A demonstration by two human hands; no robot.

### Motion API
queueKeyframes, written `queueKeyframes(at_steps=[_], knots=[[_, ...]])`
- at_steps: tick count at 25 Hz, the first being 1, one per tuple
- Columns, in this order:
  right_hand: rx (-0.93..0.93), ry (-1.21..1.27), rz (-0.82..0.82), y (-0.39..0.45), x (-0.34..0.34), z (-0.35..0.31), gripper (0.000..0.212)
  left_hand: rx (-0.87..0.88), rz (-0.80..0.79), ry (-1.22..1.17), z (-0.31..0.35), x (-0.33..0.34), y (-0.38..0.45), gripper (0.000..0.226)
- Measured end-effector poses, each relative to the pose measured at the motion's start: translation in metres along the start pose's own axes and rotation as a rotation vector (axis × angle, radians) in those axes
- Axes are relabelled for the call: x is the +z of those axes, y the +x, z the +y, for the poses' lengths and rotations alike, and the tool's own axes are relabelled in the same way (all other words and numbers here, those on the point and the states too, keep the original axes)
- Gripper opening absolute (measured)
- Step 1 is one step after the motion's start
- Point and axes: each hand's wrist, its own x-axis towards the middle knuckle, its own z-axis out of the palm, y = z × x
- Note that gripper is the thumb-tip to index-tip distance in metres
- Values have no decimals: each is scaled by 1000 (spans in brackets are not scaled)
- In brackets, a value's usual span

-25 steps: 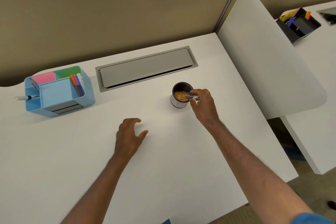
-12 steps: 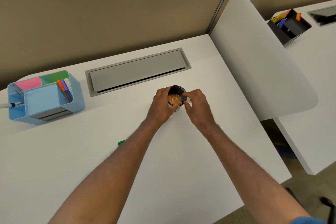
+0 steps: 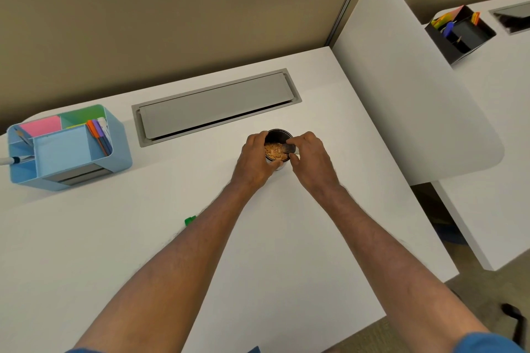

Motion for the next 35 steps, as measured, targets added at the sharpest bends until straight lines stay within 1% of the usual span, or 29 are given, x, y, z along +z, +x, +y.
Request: queueKeyframes(at_steps=[2, 4, 6, 8, 11, 14, 16, 19, 21, 24, 26, 29, 30, 32, 35], knots=[[16, 83, 36, -4, -1, 2, 35, 3, 1, -2, -2, 1, 0, 81], [71, 210, 75, -9, -1, 2, 30, -14, -6, -3, -5, 1, -3, 84], [196, 406, 102, -17, -1, -1, 24, -69, 4, -22, -8, -3, -14, 87], [345, 650, 101, -29, 2, -8, 18, -132, 47, -100, -13, -8, -30, 82], [487, 997, 50, -55, 11, -18, 19, -197, 101, -290, -18, -22, -59, 59], [571, 1254, -38, -83, 22, -31, 21, -281, 32, -519, -19, -37, -88, 38], [584, 1369, -116, -101, 32, -41, 21, -308, -10, -650, -20, -45, -108, 32], [577, 1467, -206, -120, 47, -56, 28, -318, -19, -721, -24, -51, -134, 28], [567, 1496, -261, -133, 58, -69, 33, -343, 13, -738, -33, -58, -152, 27], [536, 1484, -344, -151, 75, -88, 28, -379, 70, -755, -54, -71, -179, 23], [517, 1389, -394, -161, 86, -99, 25, -405, 99, -765, -69, -79, -196, 21], [449, 1113, -448, -170, 102, -113, 23, -445, 145, -776, -93, -93, -218, 20], [425, 1013, -434, -171, 108, -118, 23, -461, 162, -769, -102, -98, -225, 20], [375, 836, -344, -168, 121, -125, 24, -495, 189, -746, -119, -109, -237, 18], [263, 631, -213, -157, 143, -133, 36, -522, 209, -713, -143, -125, -256, 16]])
